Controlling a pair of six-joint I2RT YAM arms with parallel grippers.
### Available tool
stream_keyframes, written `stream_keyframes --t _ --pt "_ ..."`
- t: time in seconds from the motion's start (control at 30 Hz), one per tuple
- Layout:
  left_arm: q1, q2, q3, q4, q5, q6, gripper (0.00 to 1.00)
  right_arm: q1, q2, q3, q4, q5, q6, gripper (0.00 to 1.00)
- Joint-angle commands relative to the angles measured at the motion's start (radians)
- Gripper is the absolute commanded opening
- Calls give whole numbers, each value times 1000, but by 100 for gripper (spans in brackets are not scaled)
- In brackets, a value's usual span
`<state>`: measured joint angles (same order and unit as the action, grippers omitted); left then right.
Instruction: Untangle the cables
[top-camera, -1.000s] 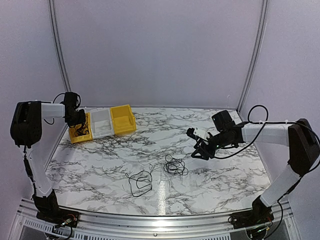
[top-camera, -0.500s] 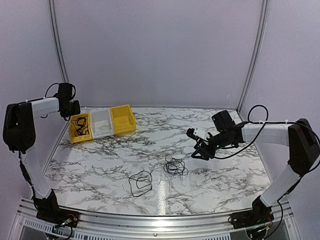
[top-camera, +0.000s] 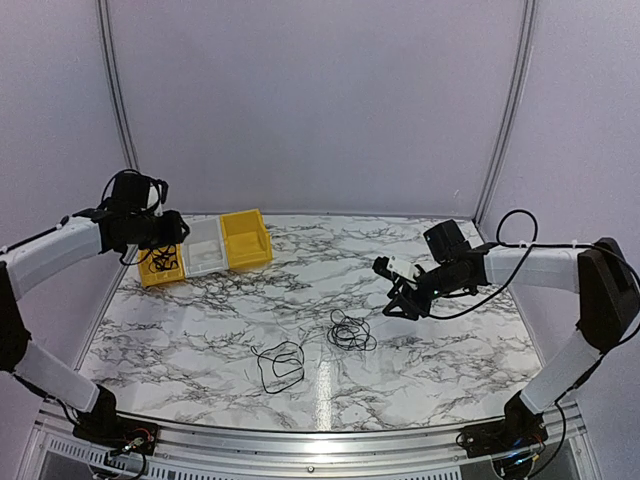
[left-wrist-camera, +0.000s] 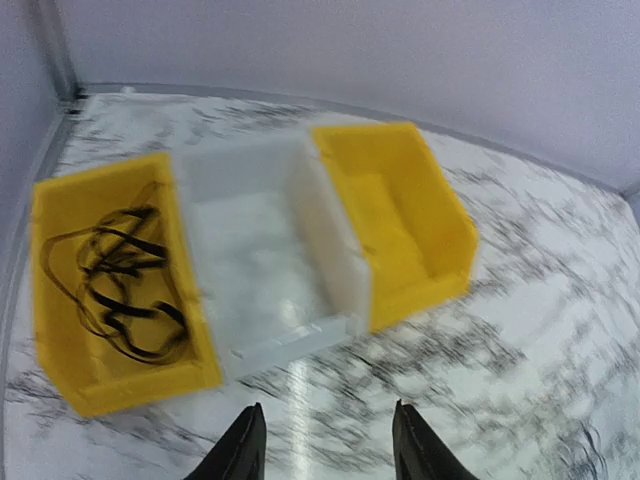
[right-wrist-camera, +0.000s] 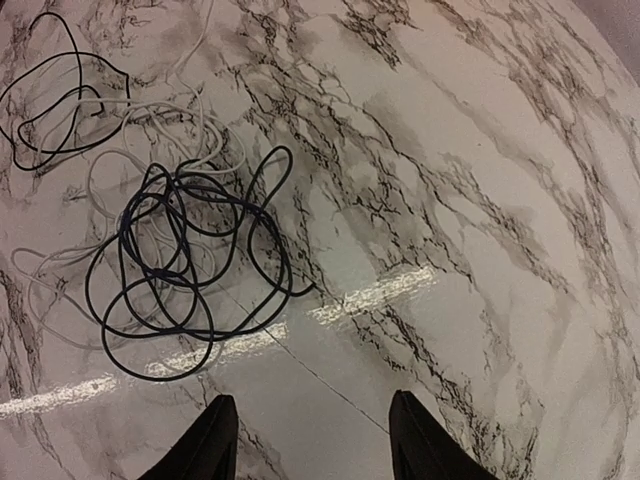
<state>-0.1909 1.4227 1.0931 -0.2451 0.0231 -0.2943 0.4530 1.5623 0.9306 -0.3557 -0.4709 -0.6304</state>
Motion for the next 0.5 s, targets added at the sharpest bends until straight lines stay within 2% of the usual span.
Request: stream_keyframes --t 0.0,0.2,0.3,0.47 --pt "-179 -160 -133 -30 159 -60 48 37 -49 17 21 -13 -13 52" --pt "-368 -248 -340 0 231 -232 52 92 -18 23 20 8 -20 52" --pt "-527 -260 -401 18 170 -233 58 108 7 31 15 19 -19 51" --pt "-665 -220 -452 9 58 -207 58 121 35 41 5 21 -16 51"
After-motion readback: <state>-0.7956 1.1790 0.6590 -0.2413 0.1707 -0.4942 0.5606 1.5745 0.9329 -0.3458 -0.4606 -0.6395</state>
